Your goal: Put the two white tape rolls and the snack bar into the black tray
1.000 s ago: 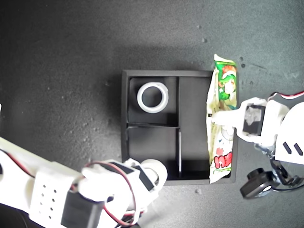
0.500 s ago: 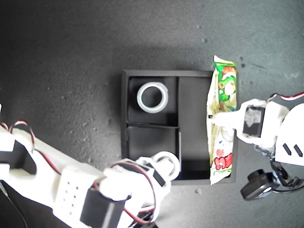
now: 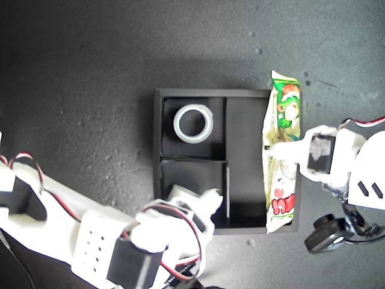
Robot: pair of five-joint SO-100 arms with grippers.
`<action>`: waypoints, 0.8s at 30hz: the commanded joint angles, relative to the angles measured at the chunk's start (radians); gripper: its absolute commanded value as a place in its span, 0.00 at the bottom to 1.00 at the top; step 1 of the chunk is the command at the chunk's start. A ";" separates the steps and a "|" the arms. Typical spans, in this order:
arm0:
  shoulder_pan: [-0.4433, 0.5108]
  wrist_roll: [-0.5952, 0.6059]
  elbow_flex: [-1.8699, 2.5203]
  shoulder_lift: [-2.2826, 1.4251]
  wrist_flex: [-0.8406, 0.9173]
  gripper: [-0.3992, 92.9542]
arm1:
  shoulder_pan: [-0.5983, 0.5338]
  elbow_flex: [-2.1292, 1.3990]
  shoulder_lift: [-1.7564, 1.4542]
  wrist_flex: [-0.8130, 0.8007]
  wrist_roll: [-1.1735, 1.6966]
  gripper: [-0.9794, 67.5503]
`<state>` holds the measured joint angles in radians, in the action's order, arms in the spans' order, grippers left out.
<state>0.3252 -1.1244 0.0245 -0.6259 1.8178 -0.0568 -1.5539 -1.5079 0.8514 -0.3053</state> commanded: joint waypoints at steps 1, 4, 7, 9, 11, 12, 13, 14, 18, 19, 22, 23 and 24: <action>-0.012 -0.006 0.081 -0.158 0.020 0.23 | 0.017 -0.006 -0.009 -0.028 0.000 0.24; -0.025 -0.034 0.305 -0.353 0.020 0.22 | 0.023 -0.018 -0.009 -0.028 -0.002 0.44; -0.049 -0.080 0.592 -0.594 0.018 0.19 | 0.031 -0.029 -0.015 -0.021 -0.014 0.43; -0.063 -0.100 0.767 -0.746 0.006 0.12 | 0.031 -0.008 -0.023 0.014 -0.025 0.39; -0.077 -0.120 0.937 -0.885 -0.032 0.05 | 0.029 0.057 -0.023 0.094 -0.048 0.29; -0.083 -0.121 1.045 -0.963 -0.075 0.04 | 0.028 0.092 -0.025 0.133 -0.067 0.22; -0.092 -0.120 1.158 -1.048 -0.126 0.03 | 0.028 0.129 -0.025 0.178 -0.097 0.15; -0.103 -0.120 1.278 -1.134 -0.173 0.02 | 0.025 0.167 -0.026 0.221 -0.132 0.07; -0.141 -0.106 1.730 -1.514 -0.345 0.01 | 0.023 0.298 -0.034 0.382 -0.328 0.01; -0.153 -0.103 1.839 -1.615 -0.383 0.01 | 0.023 0.325 -0.035 0.417 -0.367 0.01; -0.175 -0.100 2.105 -1.871 -0.465 0.01 | 0.028 0.387 -0.040 0.512 -0.469 0.01; -0.178 -0.106 2.175 -1.937 -0.485 0.01 | 0.031 0.400 -0.041 0.537 -0.500 0.01; -0.179 -0.110 2.240 -1.996 -0.508 0.01 | 0.035 0.413 -0.043 0.563 -0.531 0.01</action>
<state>0.1611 -1.2318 2.0617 -2.3991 1.3760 -0.0353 -1.2134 -1.5079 1.3484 -0.7470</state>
